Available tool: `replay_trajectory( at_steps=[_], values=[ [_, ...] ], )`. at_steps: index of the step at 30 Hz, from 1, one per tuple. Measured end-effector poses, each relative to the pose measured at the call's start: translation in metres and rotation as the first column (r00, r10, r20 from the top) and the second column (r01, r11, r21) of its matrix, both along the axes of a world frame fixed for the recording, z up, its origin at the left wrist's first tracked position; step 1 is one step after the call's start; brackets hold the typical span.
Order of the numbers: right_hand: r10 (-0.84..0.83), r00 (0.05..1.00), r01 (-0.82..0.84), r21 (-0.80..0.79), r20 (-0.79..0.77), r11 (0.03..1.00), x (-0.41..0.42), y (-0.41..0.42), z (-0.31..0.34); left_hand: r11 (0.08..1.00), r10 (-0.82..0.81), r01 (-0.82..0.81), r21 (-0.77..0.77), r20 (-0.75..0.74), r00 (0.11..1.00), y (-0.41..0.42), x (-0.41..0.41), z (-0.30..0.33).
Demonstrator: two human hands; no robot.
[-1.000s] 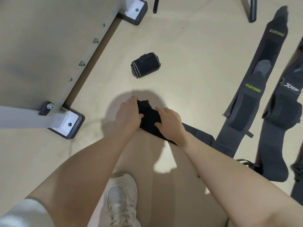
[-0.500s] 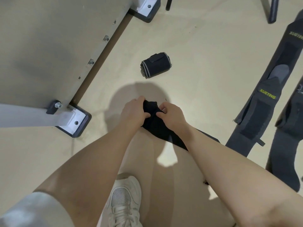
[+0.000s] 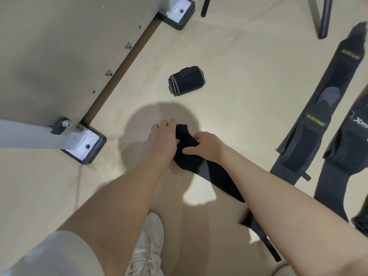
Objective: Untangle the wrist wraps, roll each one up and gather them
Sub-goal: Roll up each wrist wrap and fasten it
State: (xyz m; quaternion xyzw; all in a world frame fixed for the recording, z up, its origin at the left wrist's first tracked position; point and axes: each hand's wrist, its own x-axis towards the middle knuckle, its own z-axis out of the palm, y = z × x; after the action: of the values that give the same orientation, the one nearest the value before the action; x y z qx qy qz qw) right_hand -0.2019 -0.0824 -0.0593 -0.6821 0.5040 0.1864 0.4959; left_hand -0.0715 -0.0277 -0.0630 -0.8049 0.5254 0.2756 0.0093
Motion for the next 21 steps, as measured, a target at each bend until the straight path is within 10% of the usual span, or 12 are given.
replay_trajectory(
  at_steps=[7, 21],
  values=[
    [0.323, 0.938, -0.336, -0.104, -0.123, 0.936, -0.013, 0.009, 0.003, 1.000, -0.017, 0.017, 0.001, 0.024, 1.000, 0.001, -0.002, 0.000],
    [-0.060, 0.994, 0.033, 0.283, 0.088, 0.958, -0.058, 0.001, 0.032, 0.999, 0.034, -0.033, -0.029, 0.028, 0.999, 0.005, -0.007, -0.002]
  ],
)
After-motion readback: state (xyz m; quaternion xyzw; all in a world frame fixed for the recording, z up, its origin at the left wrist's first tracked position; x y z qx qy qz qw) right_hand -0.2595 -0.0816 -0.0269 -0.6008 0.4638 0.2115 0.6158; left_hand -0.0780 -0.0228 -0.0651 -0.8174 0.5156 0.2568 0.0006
